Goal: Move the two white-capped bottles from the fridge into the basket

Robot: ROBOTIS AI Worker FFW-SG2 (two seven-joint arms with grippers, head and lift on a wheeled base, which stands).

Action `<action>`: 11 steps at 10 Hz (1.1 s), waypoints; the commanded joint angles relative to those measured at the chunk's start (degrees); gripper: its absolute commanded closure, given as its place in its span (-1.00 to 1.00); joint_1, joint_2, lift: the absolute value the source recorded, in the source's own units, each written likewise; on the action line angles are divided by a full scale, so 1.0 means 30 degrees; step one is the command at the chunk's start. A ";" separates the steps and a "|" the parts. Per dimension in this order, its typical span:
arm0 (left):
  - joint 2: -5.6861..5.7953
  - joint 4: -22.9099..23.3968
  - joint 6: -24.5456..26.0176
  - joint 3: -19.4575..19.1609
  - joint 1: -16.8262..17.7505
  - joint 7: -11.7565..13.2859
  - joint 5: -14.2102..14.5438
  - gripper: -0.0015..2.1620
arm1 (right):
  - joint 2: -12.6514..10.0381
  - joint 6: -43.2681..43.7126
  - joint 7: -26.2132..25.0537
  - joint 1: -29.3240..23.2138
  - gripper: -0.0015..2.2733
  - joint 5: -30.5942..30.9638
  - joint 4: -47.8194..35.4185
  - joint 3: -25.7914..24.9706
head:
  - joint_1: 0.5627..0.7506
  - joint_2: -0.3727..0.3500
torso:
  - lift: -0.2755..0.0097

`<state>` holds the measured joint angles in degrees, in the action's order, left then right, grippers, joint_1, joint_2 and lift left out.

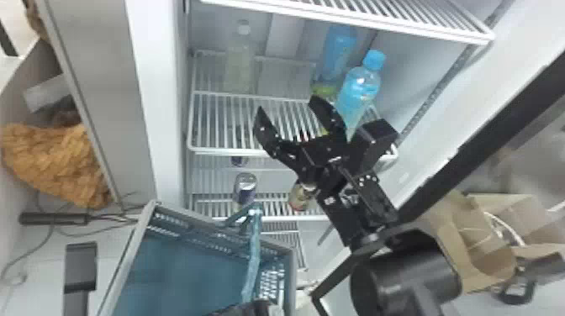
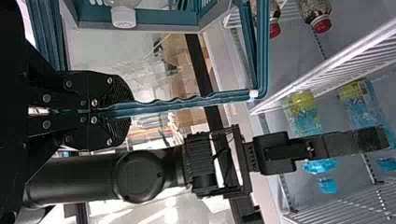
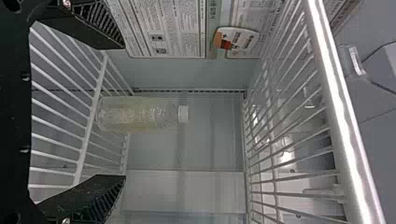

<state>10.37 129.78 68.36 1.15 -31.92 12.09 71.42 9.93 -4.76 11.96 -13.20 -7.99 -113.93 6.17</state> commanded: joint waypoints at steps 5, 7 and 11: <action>0.0031 -0.0112 0.0228 0.0073 0.0236 -0.0045 0.0035 0.11 | 0.0029 0.0368 0.0496 0.3603 -0.96 -0.0459 0.4156 0.0877 | 0.41 -0.65 | 0.93; 0.0002 -0.0112 0.0228 0.0073 0.0189 -0.0045 0.0035 0.11 | 0.0029 0.0649 0.0525 0.4259 -0.96 -0.0916 0.5047 0.1296 | 0.41 -0.61 | 0.93; 0.0060 -0.0112 0.0228 0.0339 0.0423 -0.0045 -0.0003 0.11 | -0.0089 0.1212 0.0057 0.6931 -0.96 -0.0954 0.7531 0.2591 | 0.41 -0.52 | 0.93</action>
<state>10.51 129.44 69.04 2.06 -30.75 11.96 71.46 9.72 -1.28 12.14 6.48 -10.95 -92.39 13.43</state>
